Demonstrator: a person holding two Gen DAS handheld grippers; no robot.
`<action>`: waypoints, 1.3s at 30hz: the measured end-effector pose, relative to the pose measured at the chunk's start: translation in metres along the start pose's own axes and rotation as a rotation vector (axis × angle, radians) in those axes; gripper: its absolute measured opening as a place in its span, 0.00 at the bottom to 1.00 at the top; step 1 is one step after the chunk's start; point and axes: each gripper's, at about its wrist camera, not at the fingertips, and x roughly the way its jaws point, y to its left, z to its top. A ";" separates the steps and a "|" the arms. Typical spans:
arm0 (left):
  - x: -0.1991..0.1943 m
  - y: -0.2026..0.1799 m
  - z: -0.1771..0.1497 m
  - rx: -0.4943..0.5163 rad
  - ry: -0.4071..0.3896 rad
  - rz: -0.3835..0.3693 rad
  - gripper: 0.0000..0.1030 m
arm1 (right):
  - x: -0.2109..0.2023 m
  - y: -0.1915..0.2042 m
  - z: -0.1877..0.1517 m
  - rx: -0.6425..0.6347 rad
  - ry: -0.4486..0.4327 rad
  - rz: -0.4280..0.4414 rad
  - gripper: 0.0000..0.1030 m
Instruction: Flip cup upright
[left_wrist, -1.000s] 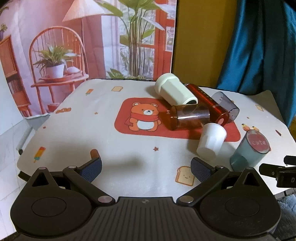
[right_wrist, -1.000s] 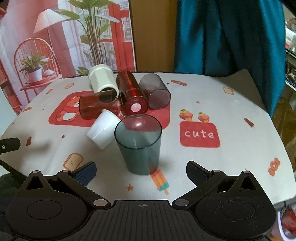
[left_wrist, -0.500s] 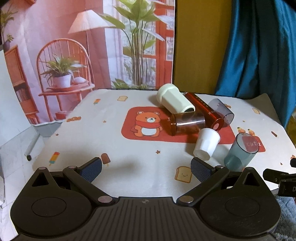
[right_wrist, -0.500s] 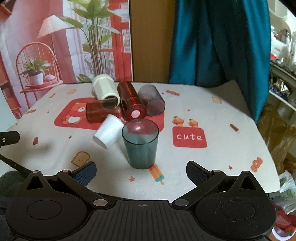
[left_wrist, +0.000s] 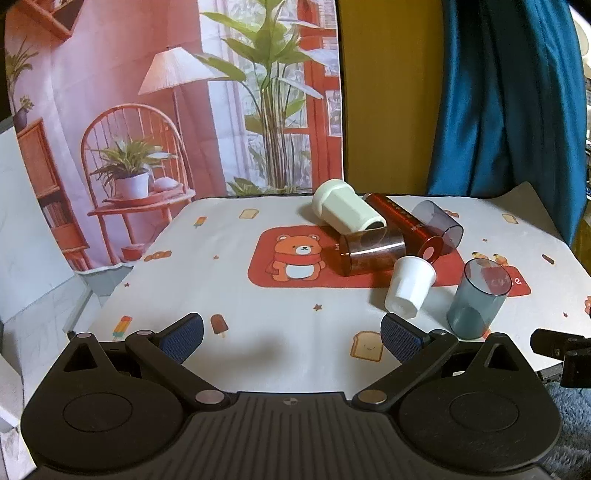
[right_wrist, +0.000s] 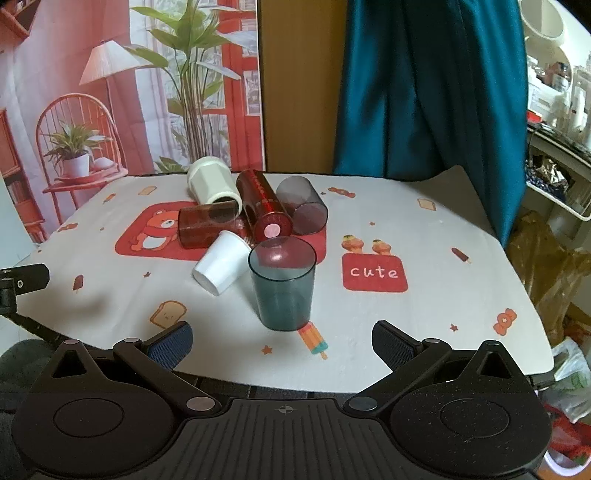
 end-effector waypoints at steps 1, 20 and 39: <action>0.000 0.001 0.000 -0.003 0.002 0.000 1.00 | 0.000 0.000 0.000 0.001 0.000 0.000 1.00; 0.012 0.008 -0.004 -0.030 0.040 0.013 1.00 | 0.009 0.002 -0.002 -0.001 0.008 0.000 1.00; 0.012 0.009 -0.004 -0.036 0.043 0.026 1.00 | 0.009 0.001 -0.003 0.003 0.004 -0.002 1.00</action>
